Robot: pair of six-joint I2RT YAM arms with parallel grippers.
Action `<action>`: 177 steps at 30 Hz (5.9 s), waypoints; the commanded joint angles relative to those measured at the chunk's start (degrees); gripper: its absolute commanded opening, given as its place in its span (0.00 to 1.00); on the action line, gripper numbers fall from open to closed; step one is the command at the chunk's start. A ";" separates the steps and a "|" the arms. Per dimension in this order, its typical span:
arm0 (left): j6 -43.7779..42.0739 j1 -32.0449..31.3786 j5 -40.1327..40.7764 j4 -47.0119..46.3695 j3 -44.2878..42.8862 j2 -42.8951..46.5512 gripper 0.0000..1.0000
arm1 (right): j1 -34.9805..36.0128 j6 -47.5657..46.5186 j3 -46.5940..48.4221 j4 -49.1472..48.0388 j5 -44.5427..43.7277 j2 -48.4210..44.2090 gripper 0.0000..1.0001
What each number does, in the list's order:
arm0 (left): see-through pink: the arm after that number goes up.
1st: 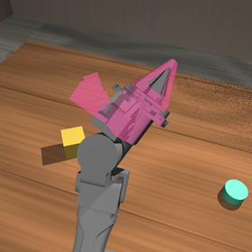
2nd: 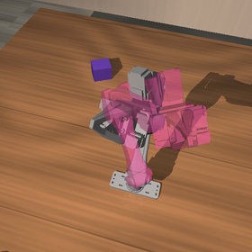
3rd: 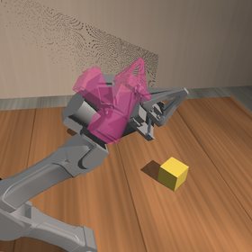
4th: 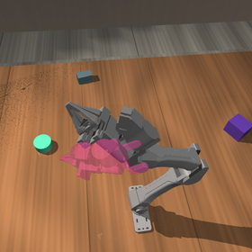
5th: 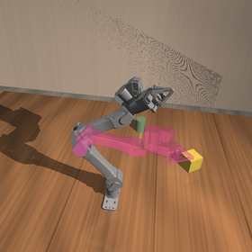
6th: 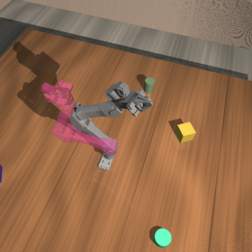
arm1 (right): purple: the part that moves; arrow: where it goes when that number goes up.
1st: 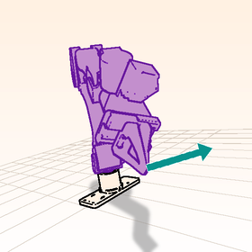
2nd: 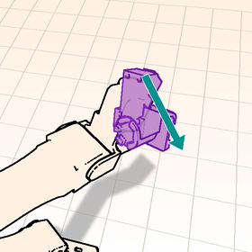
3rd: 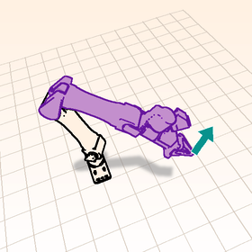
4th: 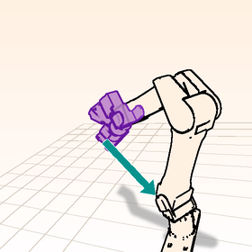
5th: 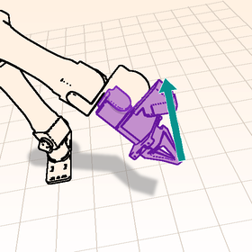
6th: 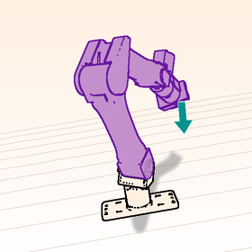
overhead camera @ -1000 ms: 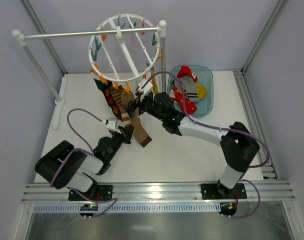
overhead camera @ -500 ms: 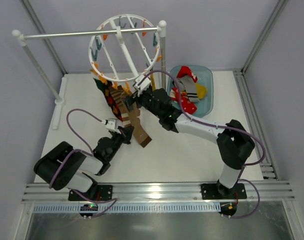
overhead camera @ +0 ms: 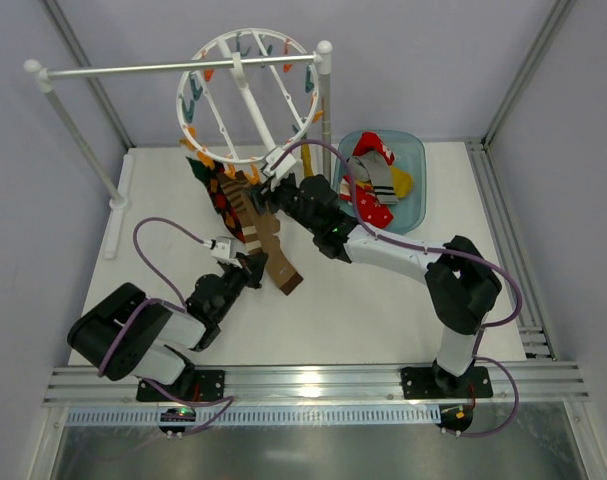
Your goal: Remove the socks clipped to the hanger
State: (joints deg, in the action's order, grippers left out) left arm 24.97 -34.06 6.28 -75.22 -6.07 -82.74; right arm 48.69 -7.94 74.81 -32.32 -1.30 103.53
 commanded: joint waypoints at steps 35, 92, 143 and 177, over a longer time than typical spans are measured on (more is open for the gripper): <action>-1.86 -0.30 -1.01 -10.82 0.00 -1.72 0.00 | 0.27 -1.81 3.25 -7.50 -2.03 2.56 0.67; -11.09 -8.21 -13.57 44.81 -95.54 -45.76 0.00 | -20.03 10.85 -58.37 -10.84 -33.86 -70.66 1.00; -9.24 -3.48 27.03 22.67 -18.28 6.03 1.00 | -20.12 14.98 -52.13 -7.68 -12.15 -62.74 1.00; -5.02 9.28 19.38 10.79 -29.08 -18.24 1.00 | -20.12 13.48 -52.22 -6.80 -11.62 -63.53 1.00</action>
State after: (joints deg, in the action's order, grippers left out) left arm 19.33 -25.41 22.70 -61.43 -33.28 -99.72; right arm 28.75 5.98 20.14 -37.69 -13.28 40.86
